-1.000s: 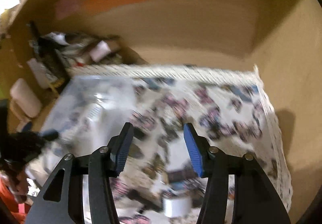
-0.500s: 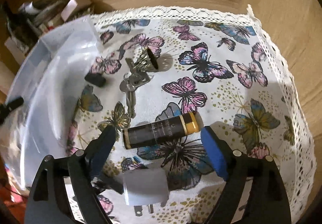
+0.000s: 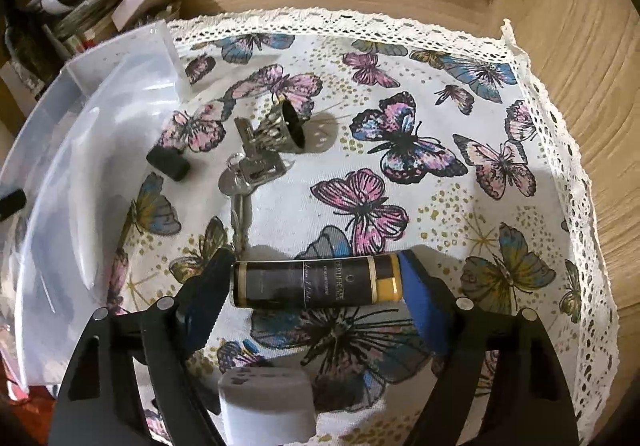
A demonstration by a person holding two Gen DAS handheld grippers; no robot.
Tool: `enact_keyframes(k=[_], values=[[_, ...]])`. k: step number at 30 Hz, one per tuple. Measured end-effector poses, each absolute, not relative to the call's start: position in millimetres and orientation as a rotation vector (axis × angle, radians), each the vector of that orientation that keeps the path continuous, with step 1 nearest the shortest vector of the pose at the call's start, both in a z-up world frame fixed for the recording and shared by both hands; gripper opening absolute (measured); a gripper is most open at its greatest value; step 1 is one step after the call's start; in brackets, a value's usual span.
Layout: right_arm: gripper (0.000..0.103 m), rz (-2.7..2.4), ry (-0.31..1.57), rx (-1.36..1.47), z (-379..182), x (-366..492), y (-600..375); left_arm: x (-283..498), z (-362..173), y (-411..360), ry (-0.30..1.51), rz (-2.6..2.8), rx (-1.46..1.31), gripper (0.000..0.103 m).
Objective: Organize rigid objects
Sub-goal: 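Grasp the dark gold-capped bottle with the right gripper, then place the dark bottle into the clear box and release with the right gripper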
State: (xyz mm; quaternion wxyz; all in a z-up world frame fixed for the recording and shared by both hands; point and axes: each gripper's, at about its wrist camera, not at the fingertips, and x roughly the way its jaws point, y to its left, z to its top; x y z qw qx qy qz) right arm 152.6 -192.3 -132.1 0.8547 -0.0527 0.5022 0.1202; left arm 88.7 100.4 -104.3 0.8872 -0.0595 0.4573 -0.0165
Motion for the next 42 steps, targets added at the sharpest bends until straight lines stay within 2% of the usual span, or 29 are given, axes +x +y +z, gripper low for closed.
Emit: enact_keyframes(k=[11, 24, 32, 42], values=[[0.080, 0.305, 0.887, -0.094, -77, 141, -174, 88, -107, 102, 0.957, -0.034, -0.129, 0.011], [0.080, 0.507, 0.732, -0.154, -32, 136, -98, 89, -107, 101, 0.957, -0.032, -0.129, 0.011], [0.080, 0.612, 0.748, -0.231, -38, 133, -57, 89, -107, 101, 0.958, -0.033, -0.129, 0.011], [0.080, 0.684, 0.859, -0.318, -69, 142, -17, 88, -108, 99, 0.956, -0.034, -0.127, 0.011]])
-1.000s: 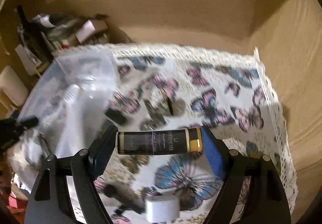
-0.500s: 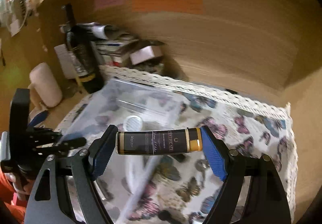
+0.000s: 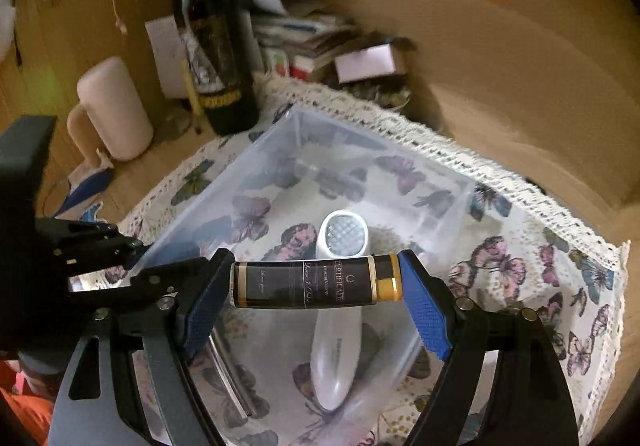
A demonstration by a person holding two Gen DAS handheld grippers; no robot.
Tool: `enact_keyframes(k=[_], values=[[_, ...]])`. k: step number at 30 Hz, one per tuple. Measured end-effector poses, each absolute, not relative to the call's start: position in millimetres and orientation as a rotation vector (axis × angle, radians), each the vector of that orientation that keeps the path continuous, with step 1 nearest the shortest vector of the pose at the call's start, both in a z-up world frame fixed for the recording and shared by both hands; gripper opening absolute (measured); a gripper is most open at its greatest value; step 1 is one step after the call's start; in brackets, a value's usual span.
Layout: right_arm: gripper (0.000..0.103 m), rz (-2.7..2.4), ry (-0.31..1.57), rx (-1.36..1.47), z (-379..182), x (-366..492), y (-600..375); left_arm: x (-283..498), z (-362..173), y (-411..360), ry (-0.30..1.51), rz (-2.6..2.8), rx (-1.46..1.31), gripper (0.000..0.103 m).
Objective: Organize rigid objects
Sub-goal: 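Place the dark bottle into the clear box and release with the right gripper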
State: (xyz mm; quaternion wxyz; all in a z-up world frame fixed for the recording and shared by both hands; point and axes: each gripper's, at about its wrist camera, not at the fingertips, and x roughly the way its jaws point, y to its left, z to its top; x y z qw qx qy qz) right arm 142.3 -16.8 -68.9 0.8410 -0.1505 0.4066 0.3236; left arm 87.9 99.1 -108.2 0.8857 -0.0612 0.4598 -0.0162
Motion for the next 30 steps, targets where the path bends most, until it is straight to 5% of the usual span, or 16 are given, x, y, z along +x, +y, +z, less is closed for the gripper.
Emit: enact_keyframes(k=[30], values=[[0.080, 0.396, 0.769, -0.154, -29, 142, -130, 87, -108, 98, 0.951, -0.034, -0.120, 0.011]])
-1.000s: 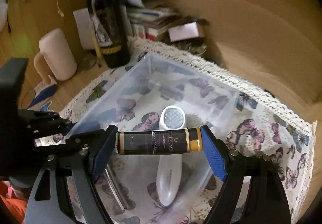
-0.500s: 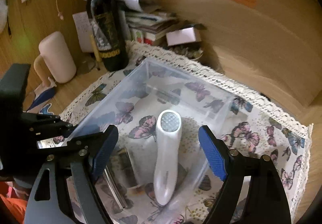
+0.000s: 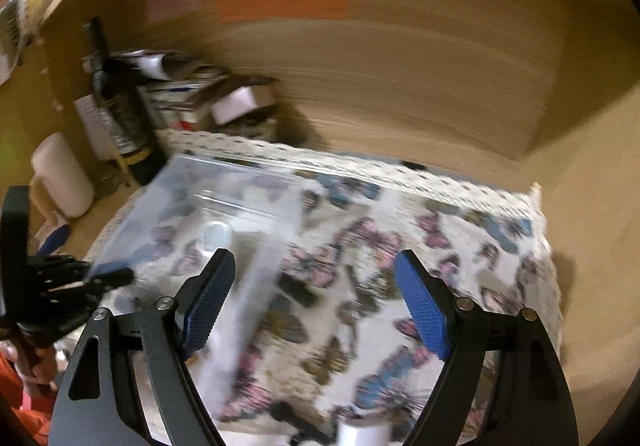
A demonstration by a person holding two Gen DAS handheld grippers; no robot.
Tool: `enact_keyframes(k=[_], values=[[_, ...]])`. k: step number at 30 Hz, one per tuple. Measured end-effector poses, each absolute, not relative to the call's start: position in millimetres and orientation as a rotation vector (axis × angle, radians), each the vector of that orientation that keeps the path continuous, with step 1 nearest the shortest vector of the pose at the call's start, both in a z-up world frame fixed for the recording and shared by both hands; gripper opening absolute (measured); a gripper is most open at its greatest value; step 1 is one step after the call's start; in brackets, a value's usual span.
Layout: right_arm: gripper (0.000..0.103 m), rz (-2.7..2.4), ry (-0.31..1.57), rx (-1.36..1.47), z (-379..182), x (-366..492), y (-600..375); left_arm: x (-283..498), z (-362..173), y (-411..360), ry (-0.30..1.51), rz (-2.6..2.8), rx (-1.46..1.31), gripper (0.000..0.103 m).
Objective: Organize rigid objects
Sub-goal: 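Place the dark bottle into the clear box and release with the right gripper, then grasp the keys with the right gripper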
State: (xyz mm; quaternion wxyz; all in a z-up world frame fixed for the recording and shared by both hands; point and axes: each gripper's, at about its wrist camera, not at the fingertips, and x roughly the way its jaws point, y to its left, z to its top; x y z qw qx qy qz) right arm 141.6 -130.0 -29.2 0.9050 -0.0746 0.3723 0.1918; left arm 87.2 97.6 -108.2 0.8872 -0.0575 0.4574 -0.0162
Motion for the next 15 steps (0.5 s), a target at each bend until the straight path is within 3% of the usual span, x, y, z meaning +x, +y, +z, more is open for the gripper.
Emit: enact_keyframes(k=[11, 15], values=[[0.079, 0.310, 0.929, -0.143, -84, 164, -160, 88, -108, 96, 0.951, -0.034, -0.120, 0.011], [0.067, 0.351, 1.014, -0.169, -106, 175, -153, 88, -108, 97, 0.951, -0.035, -0.120, 0.011]])
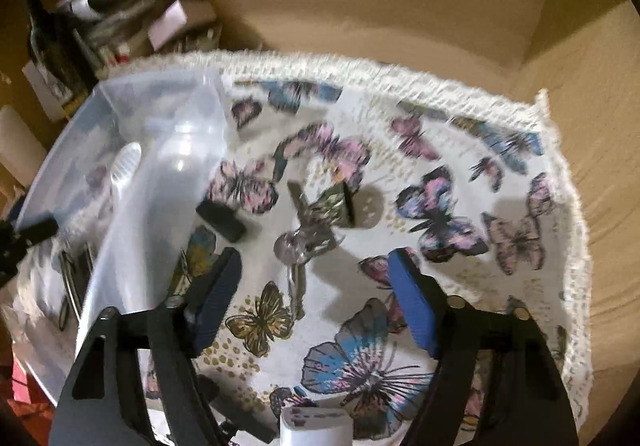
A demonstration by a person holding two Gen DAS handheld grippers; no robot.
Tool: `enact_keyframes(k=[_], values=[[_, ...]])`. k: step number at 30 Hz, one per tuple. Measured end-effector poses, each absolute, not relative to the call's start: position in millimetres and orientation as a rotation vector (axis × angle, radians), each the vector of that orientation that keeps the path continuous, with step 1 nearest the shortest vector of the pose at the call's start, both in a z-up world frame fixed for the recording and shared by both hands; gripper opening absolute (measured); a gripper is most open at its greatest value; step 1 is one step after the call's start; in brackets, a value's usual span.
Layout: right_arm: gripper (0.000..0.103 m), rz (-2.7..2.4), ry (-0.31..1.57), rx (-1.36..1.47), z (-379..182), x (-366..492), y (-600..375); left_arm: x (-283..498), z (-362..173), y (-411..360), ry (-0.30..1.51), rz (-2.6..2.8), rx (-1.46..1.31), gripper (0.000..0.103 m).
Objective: Organize rigid objects
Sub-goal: 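Grasp the keys with the right gripper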
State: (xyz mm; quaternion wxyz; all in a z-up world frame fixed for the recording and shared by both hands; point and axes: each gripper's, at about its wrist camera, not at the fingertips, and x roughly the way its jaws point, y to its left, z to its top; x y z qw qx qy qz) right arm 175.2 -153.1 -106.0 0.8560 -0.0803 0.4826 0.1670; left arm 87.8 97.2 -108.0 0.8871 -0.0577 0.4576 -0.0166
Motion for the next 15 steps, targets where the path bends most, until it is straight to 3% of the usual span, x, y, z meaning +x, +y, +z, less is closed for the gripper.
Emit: enact_keyframes(k=[8, 11, 15], values=[[0.047, 0.386, 1.103, -0.220, -133, 191, -136, 88, -108, 97, 0.952, -0.035, -0.121, 0.011], [0.026, 0.384, 1.087, -0.243, -132, 192, -132, 88, -108, 97, 0.951, -0.035, -0.120, 0.011], [0.023, 0.380, 1.070, -0.232, -131, 192, -132, 88, -108, 97, 0.951, -0.035, -0.121, 0.011]])
